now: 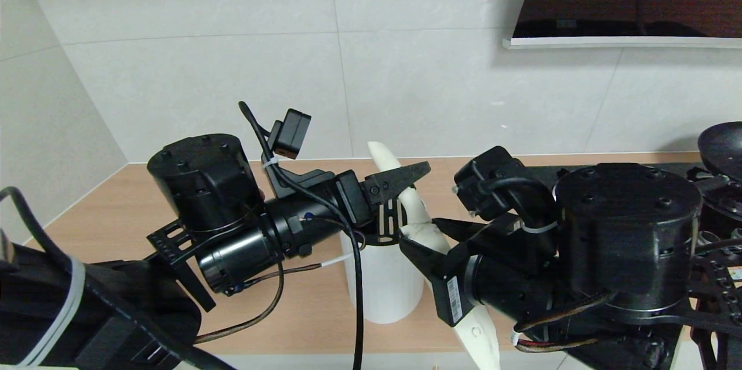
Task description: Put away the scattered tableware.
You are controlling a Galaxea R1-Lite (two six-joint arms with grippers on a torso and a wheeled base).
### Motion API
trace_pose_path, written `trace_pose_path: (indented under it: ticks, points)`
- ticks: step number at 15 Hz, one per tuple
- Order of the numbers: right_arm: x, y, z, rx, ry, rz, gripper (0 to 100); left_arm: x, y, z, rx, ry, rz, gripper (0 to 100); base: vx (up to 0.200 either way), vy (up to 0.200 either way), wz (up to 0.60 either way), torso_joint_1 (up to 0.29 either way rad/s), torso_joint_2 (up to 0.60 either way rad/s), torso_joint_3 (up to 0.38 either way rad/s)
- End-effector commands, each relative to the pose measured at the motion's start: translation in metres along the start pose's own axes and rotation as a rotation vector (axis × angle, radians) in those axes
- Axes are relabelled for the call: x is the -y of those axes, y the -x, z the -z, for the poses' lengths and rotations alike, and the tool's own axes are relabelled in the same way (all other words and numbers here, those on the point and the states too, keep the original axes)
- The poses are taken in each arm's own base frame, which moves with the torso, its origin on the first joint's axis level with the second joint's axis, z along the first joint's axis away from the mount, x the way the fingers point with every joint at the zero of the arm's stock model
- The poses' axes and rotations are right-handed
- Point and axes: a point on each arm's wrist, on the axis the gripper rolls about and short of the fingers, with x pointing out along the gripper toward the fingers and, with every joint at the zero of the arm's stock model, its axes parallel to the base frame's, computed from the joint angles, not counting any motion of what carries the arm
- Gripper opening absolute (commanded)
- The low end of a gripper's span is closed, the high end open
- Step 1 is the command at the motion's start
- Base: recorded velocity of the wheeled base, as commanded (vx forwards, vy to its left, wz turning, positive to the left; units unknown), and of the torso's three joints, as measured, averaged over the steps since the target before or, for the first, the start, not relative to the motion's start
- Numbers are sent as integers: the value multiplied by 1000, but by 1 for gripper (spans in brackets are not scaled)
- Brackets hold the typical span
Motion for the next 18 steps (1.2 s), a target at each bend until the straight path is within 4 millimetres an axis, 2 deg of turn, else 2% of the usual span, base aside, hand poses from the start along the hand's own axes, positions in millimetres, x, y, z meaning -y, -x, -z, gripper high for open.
trace_pose_path:
  ticks: [1, 7, 18]
  points:
    - [0, -1, 1, -4, 2, 0, 0, 0, 0, 0, -1, 1, 0, 100, 0, 0, 0, 0, 0, 0]
    - [-1, -1, 0, 7, -2, -2, 0, 2, -4, 9, -29, 11, 9, 100, 0, 0, 0, 0, 0, 0]
    - [-5, 0, 3, 0, 3, -14, 0, 2, -5, 9, -21, 29, 1, 100, 0, 0, 0, 0, 0, 0]
